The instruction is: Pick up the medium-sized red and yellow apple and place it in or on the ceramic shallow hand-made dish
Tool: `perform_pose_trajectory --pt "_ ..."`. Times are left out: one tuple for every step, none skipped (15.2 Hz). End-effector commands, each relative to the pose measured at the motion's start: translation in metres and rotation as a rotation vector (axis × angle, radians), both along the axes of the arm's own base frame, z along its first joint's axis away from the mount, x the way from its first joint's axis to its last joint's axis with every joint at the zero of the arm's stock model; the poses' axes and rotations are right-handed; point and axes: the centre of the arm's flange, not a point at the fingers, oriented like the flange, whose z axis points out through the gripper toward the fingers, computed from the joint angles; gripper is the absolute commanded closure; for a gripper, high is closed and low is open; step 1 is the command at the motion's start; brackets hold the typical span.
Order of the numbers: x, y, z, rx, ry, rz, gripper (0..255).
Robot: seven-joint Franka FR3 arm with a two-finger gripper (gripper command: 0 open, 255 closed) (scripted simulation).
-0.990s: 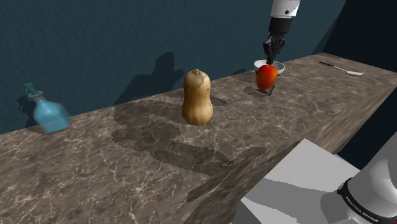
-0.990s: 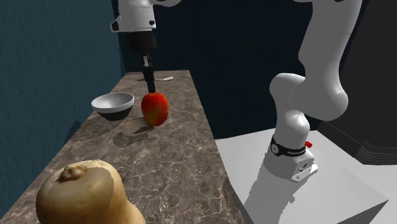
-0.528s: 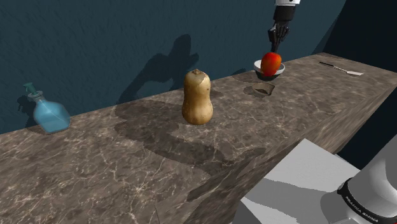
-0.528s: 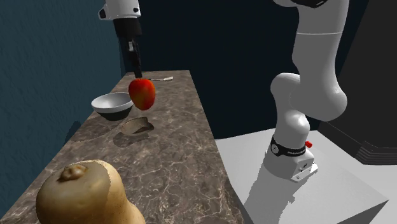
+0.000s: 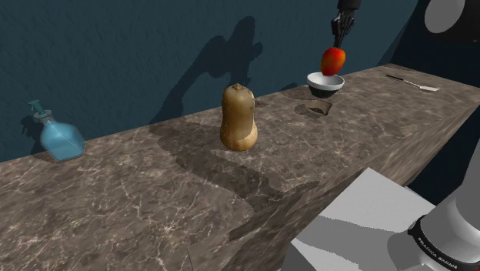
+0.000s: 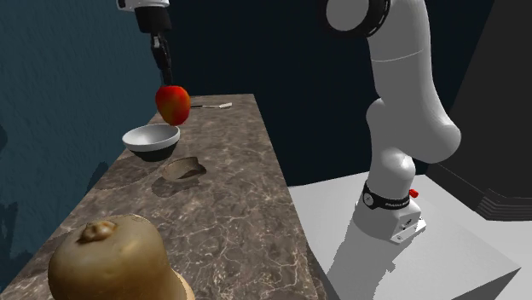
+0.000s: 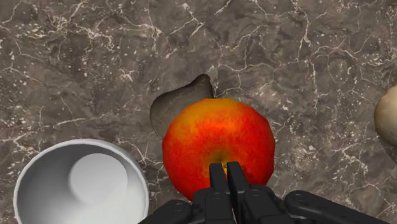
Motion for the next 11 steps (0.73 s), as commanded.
perform_pose_trajectory --pt "0.002 -0.004 -0.008 0.000 0.000 0.002 255" --pt "0.002 -0.004 -0.013 0.000 0.000 0.002 255" --pt "0.002 -0.004 -0.019 0.000 0.000 0.002 255" --pt "0.002 -0.004 -0.024 0.000 0.000 0.002 255" --pt "0.002 -0.004 -0.029 0.000 0.000 0.002 255" --pt "0.002 -0.004 -0.035 0.000 0.000 0.002 255" --pt "0.002 -0.004 -0.040 0.000 0.000 0.002 255" --pt "0.002 -0.004 -0.045 0.000 0.000 0.002 255" --pt "0.002 -0.004 -0.050 0.000 0.000 0.002 255" --pt "0.002 -0.004 -0.056 0.000 0.000 0.002 255" --pt "0.002 -0.004 -0.061 0.000 0.000 0.002 255"
